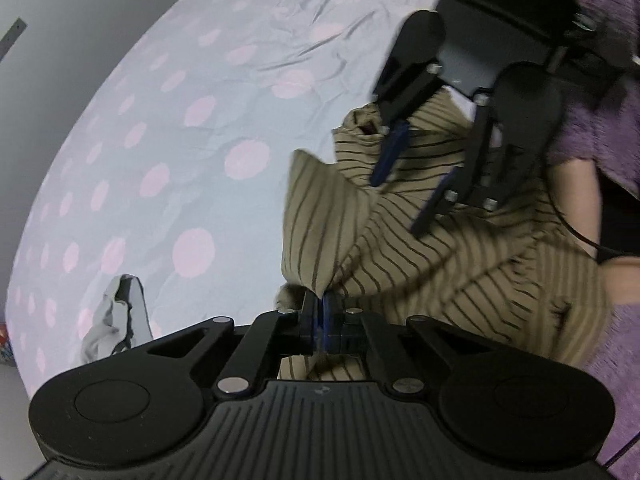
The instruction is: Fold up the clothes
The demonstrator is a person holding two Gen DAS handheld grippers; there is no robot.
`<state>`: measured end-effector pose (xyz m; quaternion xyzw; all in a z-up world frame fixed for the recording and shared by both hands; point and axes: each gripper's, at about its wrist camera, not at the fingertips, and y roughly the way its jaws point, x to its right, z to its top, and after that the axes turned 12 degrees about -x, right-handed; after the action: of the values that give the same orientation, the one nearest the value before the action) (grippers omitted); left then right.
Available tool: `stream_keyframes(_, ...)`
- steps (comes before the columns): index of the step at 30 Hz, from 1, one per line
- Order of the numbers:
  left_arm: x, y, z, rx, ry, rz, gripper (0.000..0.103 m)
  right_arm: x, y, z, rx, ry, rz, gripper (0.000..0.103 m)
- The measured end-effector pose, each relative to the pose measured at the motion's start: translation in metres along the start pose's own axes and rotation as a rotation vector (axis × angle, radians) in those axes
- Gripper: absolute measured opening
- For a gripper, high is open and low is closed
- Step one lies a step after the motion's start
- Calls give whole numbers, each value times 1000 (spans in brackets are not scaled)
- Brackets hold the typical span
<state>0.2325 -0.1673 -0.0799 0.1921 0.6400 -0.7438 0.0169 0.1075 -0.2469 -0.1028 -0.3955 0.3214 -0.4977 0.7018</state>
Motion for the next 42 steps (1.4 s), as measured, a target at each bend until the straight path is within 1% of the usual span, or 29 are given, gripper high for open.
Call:
stream_keyframes(5,21,-18,-3,11,1,24,1,-15,-18,3,27,-129,-31,50)
stream_keyframes(8,34,-23,-6,15,3,38,1,-20,-19,8,10,-239,-54,47)
stream_keyframes(11,45,-28,-10,24,-3,46,1,-25,-19,9,-18,-353,-52,43)
stream_keyframes(14,54,-33,-14,36,-12,47,1,-29,-17,11,-39,-441,-40,37)
stream_keyframes(15,58,-34,-15,38,-15,46,1,-30,-17,11,-41,-469,-36,33)
stream_keyframes(16,62,-37,-17,40,-19,49,1,-32,-15,12,-48,-490,-32,30)
stream_keyframes(18,66,-39,-19,41,-43,57,1,-38,-13,12,-65,-528,-23,18)
stream_keyframes(19,65,-39,-21,36,-60,63,0,-40,-12,12,-70,-539,-22,12)
stream_keyframes(20,64,-40,-23,31,-77,69,0,-43,-12,10,-73,-547,-22,3)
stream_keyframes(23,63,-38,-29,-7,-126,105,0,-50,-21,0,-64,-549,-47,3)
stream_keyframes(25,62,-35,-34,-14,-154,113,0,-54,-31,-8,-51,-540,-67,2)
stream_keyframes(27,62,-35,-35,11,-175,102,0,-56,-36,-14,-51,-533,-88,2)
stream_keyframes(29,64,-37,-30,32,-167,98,0,-58,-38,-20,-53,-529,-104,2)
stream_keyframes(30,67,-37,-24,42,-138,106,0,-60,-39,-23,-54,-528,-109,2)
stream_keyframes(33,75,-39,-7,70,-49,134,9,-60,-39,-26,-48,-515,-115,2)
stream_keyframes(34,76,-36,1,68,-10,132,12,-61,-38,-27,-47,-511,-118,2)
stream_keyframes(41,80,-17,57,54,266,120,15,-59,-37,-31,-24,-506,-140,2)
stream_keyframes(42,80,-12,63,37,300,99,15,-58,-37,-31,-20,-504,-143,2)
